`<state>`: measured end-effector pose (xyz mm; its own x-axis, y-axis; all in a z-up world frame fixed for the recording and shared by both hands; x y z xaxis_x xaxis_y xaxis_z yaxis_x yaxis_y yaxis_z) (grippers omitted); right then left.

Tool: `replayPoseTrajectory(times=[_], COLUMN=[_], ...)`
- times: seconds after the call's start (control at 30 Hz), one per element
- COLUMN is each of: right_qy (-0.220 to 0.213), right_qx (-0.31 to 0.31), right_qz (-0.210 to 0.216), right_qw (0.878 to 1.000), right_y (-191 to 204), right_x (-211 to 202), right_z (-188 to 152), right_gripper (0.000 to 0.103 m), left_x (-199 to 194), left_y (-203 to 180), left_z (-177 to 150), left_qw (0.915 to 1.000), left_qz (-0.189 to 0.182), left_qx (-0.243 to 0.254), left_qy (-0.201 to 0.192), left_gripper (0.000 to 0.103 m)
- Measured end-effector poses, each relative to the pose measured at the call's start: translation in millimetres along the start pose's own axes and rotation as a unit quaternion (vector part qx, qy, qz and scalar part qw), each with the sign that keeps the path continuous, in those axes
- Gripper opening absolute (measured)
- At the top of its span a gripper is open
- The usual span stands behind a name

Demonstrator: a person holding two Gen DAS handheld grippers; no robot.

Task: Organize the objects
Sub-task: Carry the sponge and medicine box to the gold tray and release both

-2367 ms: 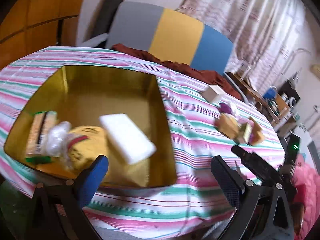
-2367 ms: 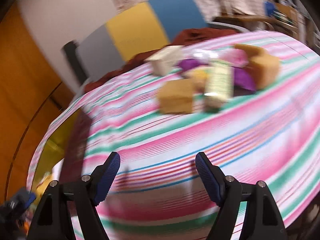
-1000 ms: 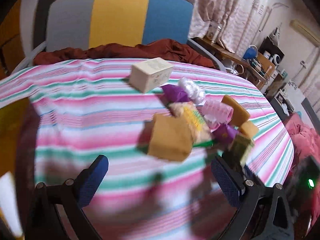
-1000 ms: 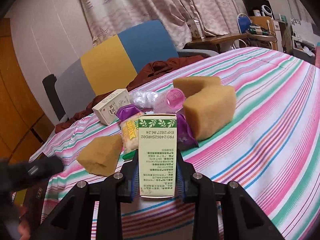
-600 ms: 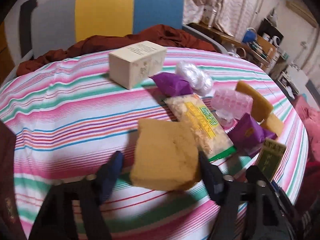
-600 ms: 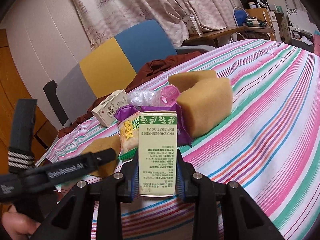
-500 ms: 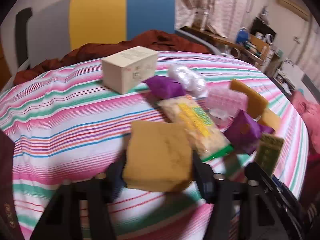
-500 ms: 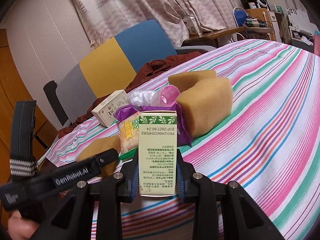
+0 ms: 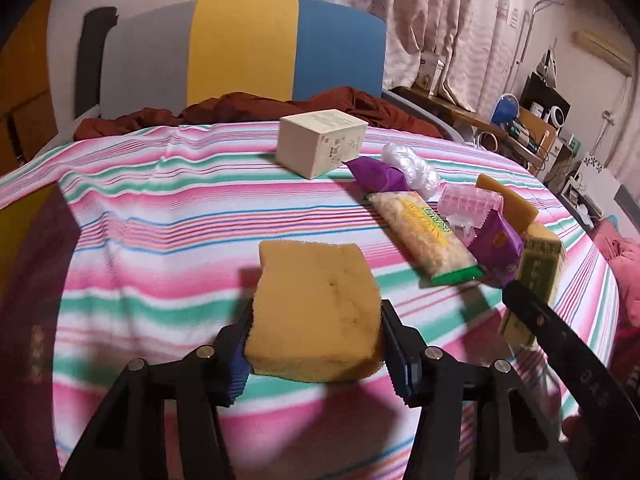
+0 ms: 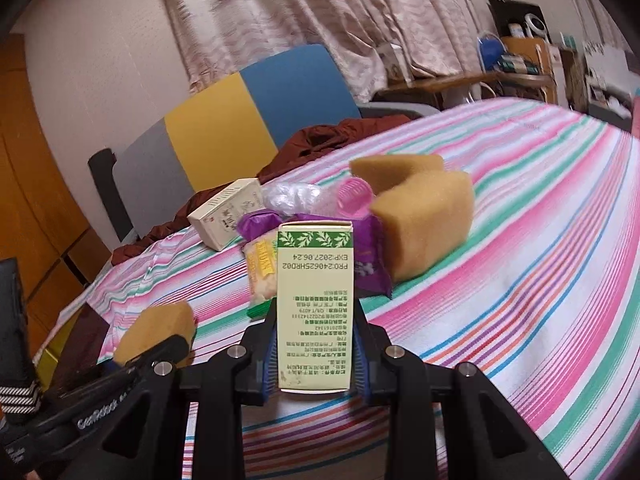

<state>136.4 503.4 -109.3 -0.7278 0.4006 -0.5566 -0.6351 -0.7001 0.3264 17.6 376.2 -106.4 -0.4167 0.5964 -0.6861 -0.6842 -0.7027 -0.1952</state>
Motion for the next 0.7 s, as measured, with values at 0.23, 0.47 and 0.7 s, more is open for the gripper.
replayPoseTrajectory(times=[0.23,0.47,0.7], right_qy=[-0.025,-0.035,-0.01], right_qx=[-0.129,-0.212,-0.189], right_qz=[-0.001,-0.005,-0.006], right_qw=[0.991,0.977,0.982], right_y=[48,78,67], right_x=[-9,-12,-6], right_z=[-9,-21,-25], right_gripper=[0.03,0.03,0.03], left_x=[-26,-79,-120], left_y=[11,27,75], left_z=[-21,-27,-14], left_qw=[0.9997,0.9978,0.994], left_qz=[0.013,-0.025,-0.015], left_qx=[-0.008,-0.041,-0.082], left_qy=[-0.021,-0.047,-0.071], left_gripper=[0.057,0.057,0.057])
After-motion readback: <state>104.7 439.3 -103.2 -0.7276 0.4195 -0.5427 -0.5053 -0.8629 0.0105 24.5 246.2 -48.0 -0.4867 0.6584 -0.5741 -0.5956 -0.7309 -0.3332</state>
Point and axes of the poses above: each gripper's, at about its wrist camera, not at the fingertips, and x roughly the way its jaws point, y to its left, z to its top, the point moved 4 cm from there along x, roughly the way its jaws point, and after that the axes turned 3 degrees about -z, right-handed, at the moved point
